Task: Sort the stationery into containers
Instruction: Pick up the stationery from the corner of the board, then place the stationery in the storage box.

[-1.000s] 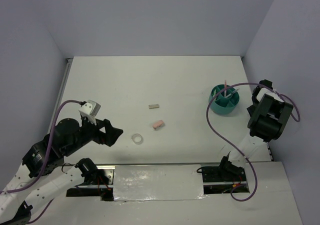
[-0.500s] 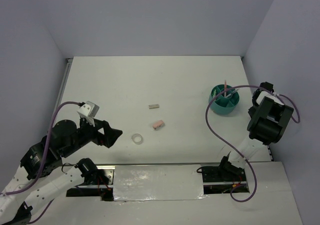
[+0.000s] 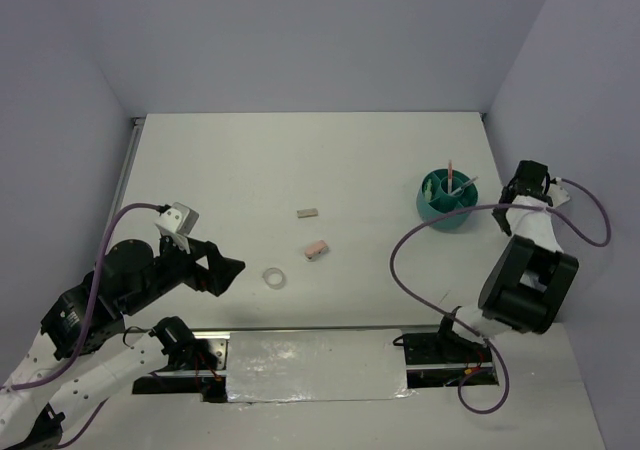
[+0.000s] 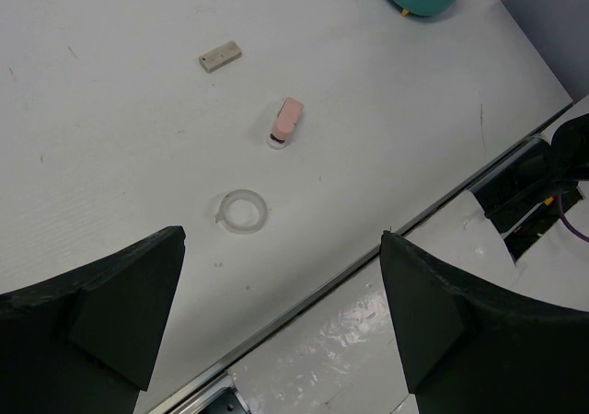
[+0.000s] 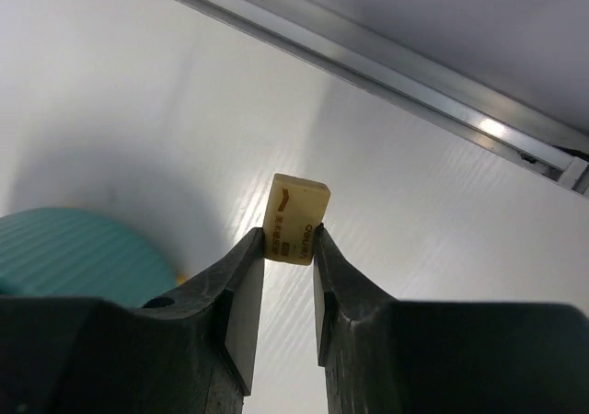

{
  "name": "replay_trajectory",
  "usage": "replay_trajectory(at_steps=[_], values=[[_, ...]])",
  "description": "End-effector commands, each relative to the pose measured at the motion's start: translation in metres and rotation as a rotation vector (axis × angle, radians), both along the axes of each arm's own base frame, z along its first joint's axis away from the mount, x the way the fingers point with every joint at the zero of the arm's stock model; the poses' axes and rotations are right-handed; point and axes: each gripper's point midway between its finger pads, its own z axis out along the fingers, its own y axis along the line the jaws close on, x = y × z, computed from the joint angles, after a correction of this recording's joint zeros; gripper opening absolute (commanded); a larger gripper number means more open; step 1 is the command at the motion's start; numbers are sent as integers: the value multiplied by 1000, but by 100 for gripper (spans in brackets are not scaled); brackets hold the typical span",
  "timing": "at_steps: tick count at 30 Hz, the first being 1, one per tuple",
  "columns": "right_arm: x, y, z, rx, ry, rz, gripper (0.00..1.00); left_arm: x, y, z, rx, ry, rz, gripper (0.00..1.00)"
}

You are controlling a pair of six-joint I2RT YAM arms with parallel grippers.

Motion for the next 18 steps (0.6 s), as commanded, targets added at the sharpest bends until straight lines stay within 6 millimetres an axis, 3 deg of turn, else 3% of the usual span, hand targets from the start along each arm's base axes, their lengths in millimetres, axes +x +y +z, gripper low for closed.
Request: replay_trajectory(at_steps=[1,2,4,5,6,7,9,10,11,12,14,18], values=[[2,6,40,-44,-144,-6,0,2,-6,14,-31,-50,-24,99],[2,11,59,-62,-207,2,0,2,-6,15,-34,-52,-26,99],[3,26,68,-37,-273,43,0,2,-7,14,-31,-50,-29,99],[1,33,86,-40,-345,49,0,3,-7,14,-32,-50,-27,99],[-2,41,86,-27,-372,60,0,3,-7,14,-31,-49,-26,99],[0,56,106,-26,-458,107,0,3,-7,13,-31,-47,-20,99],[-1,74,110,18,-544,108,0,4,-6,13,-34,-46,-13,99],[0,89,126,65,-649,119,0,5,-5,13,-34,-45,-6,99],[2,98,131,90,-704,128,0,5,-4,13,-35,-46,-1,99],[0,107,120,133,-723,124,0,5,-4,13,-38,-46,3,99],[5,127,129,200,-821,134,0,4,-3,13,-48,-47,8,99],[13,150,120,249,-809,121,0,3,-2,14,-59,-54,9,99]])
